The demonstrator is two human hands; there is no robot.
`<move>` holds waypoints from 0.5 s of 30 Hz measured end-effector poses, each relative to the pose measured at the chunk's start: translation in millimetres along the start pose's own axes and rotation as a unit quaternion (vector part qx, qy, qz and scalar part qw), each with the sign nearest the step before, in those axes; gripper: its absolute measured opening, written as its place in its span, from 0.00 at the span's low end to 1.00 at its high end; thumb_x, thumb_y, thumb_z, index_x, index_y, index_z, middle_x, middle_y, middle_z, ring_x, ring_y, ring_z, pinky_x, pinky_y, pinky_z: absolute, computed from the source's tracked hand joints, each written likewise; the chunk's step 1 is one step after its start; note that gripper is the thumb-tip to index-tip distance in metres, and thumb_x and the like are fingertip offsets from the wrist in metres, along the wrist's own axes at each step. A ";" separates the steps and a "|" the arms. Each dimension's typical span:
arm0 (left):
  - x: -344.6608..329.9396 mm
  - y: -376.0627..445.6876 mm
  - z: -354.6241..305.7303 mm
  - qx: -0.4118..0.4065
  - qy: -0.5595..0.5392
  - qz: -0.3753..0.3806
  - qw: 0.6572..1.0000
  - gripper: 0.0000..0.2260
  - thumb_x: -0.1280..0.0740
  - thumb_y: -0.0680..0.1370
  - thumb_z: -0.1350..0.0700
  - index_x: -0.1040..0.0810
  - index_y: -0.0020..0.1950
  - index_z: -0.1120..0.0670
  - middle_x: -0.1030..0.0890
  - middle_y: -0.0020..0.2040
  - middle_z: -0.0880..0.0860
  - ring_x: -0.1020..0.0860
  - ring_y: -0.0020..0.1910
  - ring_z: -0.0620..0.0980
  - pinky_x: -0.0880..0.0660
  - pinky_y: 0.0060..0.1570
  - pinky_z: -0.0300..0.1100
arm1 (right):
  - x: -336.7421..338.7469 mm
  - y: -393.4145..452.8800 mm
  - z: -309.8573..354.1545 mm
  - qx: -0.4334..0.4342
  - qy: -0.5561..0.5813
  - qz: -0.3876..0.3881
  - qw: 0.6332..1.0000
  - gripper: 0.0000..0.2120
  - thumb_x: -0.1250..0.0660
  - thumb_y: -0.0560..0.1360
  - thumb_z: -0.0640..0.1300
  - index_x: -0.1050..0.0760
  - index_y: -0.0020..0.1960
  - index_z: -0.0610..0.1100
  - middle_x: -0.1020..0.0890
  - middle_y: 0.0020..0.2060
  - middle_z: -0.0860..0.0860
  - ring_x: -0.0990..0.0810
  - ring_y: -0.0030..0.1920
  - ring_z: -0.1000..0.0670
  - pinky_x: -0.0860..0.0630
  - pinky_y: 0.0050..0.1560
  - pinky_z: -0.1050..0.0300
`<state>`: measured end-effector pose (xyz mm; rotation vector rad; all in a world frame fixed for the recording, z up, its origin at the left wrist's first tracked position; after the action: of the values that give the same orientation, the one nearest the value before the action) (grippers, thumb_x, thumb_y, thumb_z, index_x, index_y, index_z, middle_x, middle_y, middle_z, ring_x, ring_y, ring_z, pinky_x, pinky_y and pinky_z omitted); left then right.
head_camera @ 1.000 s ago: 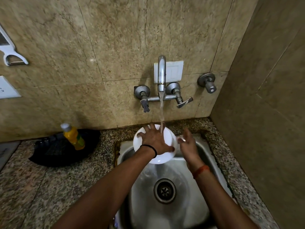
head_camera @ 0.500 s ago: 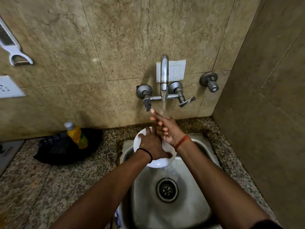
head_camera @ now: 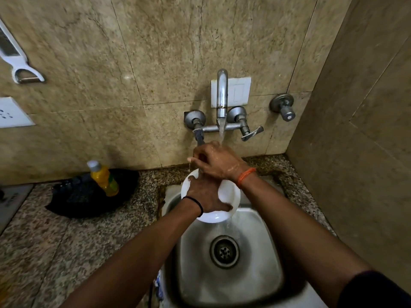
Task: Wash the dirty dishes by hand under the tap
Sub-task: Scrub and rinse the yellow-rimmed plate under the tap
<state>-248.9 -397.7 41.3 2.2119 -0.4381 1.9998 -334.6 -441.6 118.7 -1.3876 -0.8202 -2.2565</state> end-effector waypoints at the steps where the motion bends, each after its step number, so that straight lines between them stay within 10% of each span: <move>1: -0.1 0.3 1.7 0.000 0.003 0.007 1.000 0.46 0.33 0.61 0.28 0.41 0.73 0.47 0.38 0.75 0.57 0.42 0.73 0.62 0.37 0.65 0.67 | 0.3 -4.6 -6.2 -0.012 -0.005 0.003 1.000 0.14 0.39 0.78 0.57 0.24 0.41 0.49 0.20 0.37 0.50 0.22 0.38 0.49 0.27 0.38 0.57; 5: 3.2 4.4 4.0 0.004 0.026 0.019 0.999 0.49 0.32 0.61 0.28 0.46 0.76 0.45 0.44 0.75 0.57 0.44 0.72 0.63 0.35 0.63 0.67 | 3.6 -27.1 -32.3 -0.194 0.124 -0.093 0.969 0.08 0.35 0.77 0.47 0.19 0.48 0.45 0.15 0.45 0.48 0.17 0.46 0.48 0.21 0.48 0.53; 10: 14.3 14.0 -4.4 -0.008 0.028 0.026 0.999 0.49 0.33 0.61 0.27 0.48 0.76 0.43 0.44 0.75 0.57 0.42 0.72 0.62 0.35 0.61 0.67 | 12.8 -37.7 -61.7 -0.439 0.542 -0.193 0.690 0.12 0.37 0.80 0.48 0.24 0.57 0.40 0.17 0.52 0.40 0.17 0.52 0.41 0.20 0.53 0.43; 15: 21.1 19.0 -15.2 -0.017 0.022 0.043 0.999 0.48 0.32 0.61 0.27 0.49 0.75 0.41 0.44 0.76 0.57 0.43 0.72 0.64 0.36 0.63 0.67 | 15.7 -27.6 -75.5 -0.398 0.530 -0.237 0.710 0.14 0.37 0.80 0.43 0.25 0.61 0.34 0.17 0.52 0.41 0.17 0.47 0.45 0.19 0.41 0.57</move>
<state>-267.3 -414.0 62.1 2.1599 -0.5673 2.0612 -409.0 -469.3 98.6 0.2376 0.3091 -3.3220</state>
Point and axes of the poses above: each hand's wrist, its own y-axis towards the middle knuckle, its own x-axis out of the back of the hand, z = x × y, the point moved 1 cm from there along y, towards the middle knuckle
